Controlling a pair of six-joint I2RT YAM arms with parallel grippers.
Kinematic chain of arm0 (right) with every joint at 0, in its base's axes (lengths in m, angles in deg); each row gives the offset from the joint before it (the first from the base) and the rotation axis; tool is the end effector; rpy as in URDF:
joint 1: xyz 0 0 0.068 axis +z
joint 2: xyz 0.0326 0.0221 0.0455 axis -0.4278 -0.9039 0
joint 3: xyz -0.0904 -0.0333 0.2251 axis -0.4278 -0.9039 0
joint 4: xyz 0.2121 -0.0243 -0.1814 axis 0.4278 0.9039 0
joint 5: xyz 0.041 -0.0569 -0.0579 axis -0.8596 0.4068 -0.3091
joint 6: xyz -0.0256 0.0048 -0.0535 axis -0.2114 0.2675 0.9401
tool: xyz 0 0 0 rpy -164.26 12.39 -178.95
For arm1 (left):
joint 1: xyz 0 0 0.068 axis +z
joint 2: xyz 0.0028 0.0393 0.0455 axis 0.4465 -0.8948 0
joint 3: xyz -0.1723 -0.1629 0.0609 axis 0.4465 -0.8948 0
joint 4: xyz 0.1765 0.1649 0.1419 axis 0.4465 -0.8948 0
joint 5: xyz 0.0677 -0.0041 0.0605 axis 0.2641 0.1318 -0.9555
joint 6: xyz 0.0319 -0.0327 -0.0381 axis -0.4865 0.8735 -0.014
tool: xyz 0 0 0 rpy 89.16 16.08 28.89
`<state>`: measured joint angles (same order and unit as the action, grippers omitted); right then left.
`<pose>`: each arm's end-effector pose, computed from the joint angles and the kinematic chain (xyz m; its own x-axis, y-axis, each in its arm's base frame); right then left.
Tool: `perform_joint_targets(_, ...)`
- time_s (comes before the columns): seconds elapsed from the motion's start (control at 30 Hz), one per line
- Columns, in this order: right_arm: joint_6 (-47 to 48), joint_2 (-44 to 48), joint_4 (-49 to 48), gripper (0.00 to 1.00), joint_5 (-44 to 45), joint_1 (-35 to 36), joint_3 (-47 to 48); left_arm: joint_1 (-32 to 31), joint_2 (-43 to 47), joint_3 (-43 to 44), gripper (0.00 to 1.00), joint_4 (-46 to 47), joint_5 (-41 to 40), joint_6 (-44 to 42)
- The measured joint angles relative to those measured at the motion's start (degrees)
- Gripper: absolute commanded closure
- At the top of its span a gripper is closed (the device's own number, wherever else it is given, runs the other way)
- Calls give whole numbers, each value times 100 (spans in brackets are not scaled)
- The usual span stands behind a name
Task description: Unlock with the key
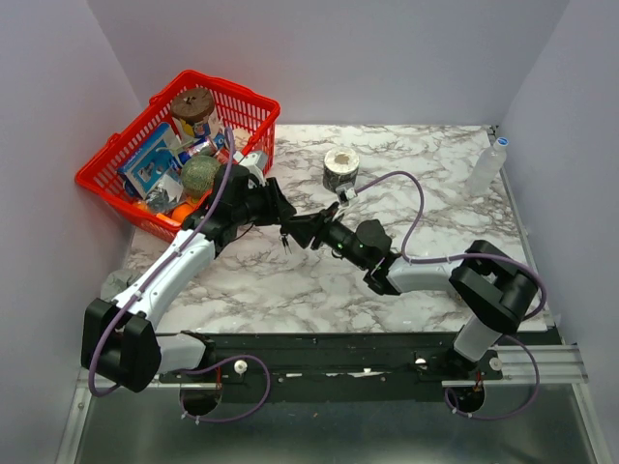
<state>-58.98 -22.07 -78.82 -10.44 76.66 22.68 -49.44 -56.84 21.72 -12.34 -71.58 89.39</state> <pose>0.2256 0.2840 0.1834 -0.3667 0.4117 -0.8343 -0.7147 0.4495 0.5359 0.2883 -0.1348 0.2611 -0.7095 -0.2634 -0.6536 0.2466 0.7761 -0.5804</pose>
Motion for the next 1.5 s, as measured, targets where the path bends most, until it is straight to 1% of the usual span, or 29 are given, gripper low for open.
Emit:
perform_joint_targets(0.07, -4, -68, -15, 49, 2, 13, 11, 11, 0, -13, 100, -4, 0, -2)
perform_joint_targets(0.13, -9, -111, -13, 45, 2, 35, 11, 11, 0, -15, 100, -2, 0, -4)
perform_joint_targets(0.23, -20, -149, -13, 43, 0, 52, 11, 31, 4, -15, 100, 0, 0, -20)
perform_joint_targets(0.4, -37, -166, -13, 43, 0, 83, 13, 76, 28, -15, 100, 9, 0, -28)
perform_joint_targets(0.5, -52, -256, -11, 45, -2, 85, 52, 87, 52, -15, 100, 9, 0, -33)
perform_joint_targets(0.53, -59, -286, -7, 50, -2, 83, 59, 94, 63, -15, 100, 9, 0, -39)
perform_joint_targets(0.63, -85, -367, -2, 58, -9, 85, 79, 118, 83, -15, 100, 11, 0, -46)
perform_joint_targets(0.8, -109, -413, 11, 63, -15, 85, 114, 122, 105, -15, 100, 13, 26, -57)
perform_joint_targets(0.87, -109, -417, 9, 67, -22, 85, 153, 122, 105, -15, 100, 13, 63, -68)
perform_joint_targets(0.9, -114, -424, 0, 70, -26, 85, 179, 122, 105, -15, 100, 13, 81, -70)
perform_joint_targets(0.93, -114, -424, 0, 76, -28, 85, 181, 122, 105, -15, 100, 20, 103, -74)
perform_joint_targets(1.07, -177, -511, -2, 92, -92, 85, 243, 122, 114, -46, 100, 105, 210, -107)
perform_joint_targets(1.13, -216, -557, -13, 97, -118, 83, 262, 122, 131, -68, 100, 122, 251, -138)
perform_joint_targets(1.2, -260, -579, -24, 99, -129, 83, 269, 138, 138, -83, 100, 127, 306, -164)
perform_joint_targets(1.33, -319, -586, -72, 99, -188, 76, 269, 160, 164, -101, 100, 166, 424, -238)
perform_joint_targets(1.5, -494, -592, -378, 99, -605, -118, 251, 221, 269, -162, 100, 428, 772, -348)
